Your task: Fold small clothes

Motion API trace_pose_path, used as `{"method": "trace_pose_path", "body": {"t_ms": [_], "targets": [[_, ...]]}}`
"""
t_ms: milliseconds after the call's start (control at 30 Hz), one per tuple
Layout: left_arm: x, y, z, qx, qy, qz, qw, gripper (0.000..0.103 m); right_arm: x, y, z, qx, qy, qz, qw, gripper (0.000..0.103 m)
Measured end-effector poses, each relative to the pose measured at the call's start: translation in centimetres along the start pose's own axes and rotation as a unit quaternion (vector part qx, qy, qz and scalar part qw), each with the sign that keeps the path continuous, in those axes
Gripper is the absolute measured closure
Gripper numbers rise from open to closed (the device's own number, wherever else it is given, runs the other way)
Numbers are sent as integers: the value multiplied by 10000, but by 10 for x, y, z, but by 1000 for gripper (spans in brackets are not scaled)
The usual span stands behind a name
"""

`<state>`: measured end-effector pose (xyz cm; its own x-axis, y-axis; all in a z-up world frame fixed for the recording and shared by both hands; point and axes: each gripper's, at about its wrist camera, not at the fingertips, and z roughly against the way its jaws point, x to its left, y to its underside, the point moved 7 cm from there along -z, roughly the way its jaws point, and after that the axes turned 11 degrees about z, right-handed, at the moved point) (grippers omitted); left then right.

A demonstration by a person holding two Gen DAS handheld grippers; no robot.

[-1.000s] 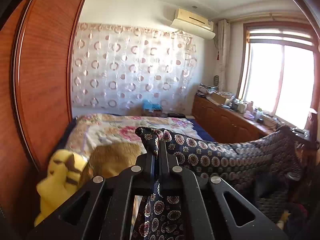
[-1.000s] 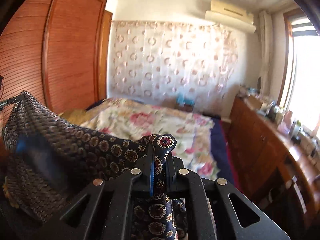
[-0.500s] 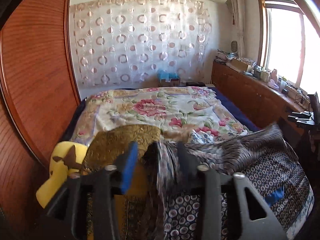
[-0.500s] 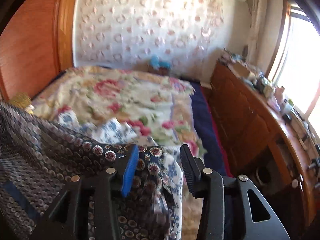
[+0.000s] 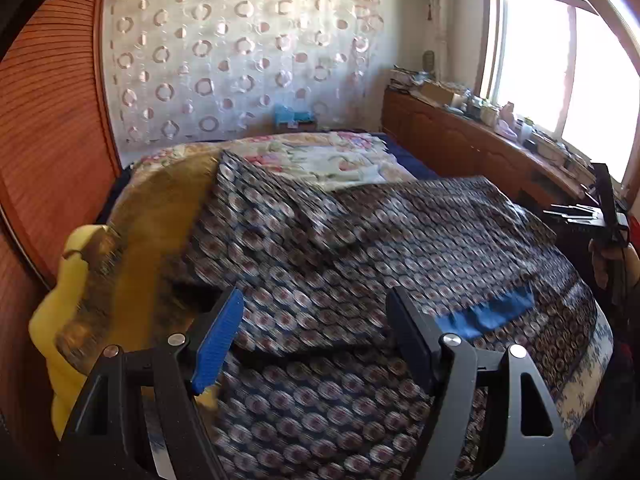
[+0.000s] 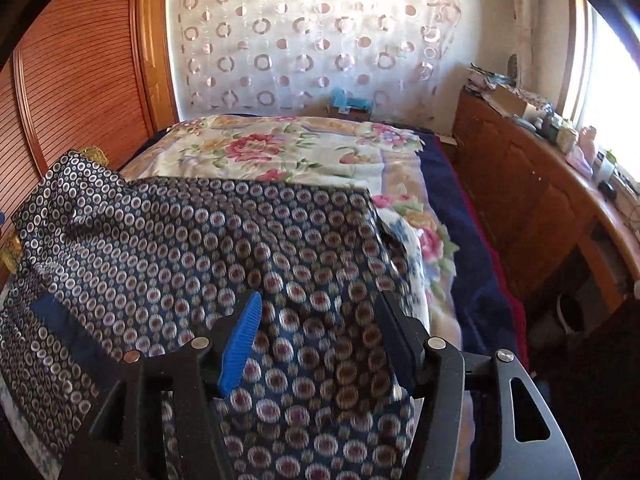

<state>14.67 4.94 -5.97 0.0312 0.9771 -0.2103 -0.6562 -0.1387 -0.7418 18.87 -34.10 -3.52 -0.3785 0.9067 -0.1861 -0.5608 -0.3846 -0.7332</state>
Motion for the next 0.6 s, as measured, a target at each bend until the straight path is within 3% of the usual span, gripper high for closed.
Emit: {"method": "trace_pose_path", "body": {"t_ms": [133,267,433,600], "targets": [[-21,30,-9,270,41,-136,9995,28,-14,26,19,43,-274,-532,9982,42],[-29,49,-24,568,109,-111,9983,28,-19,43,39,144,-299,-544,9980,42],[-27,61,-37,797,49,-23,9968,28,-24,61,33,343,-394,-704,9961,42],[-25,73,-50,1026,-180,-91,9945,28,-29,54,22,380,-602,-796,9943,42]]}}
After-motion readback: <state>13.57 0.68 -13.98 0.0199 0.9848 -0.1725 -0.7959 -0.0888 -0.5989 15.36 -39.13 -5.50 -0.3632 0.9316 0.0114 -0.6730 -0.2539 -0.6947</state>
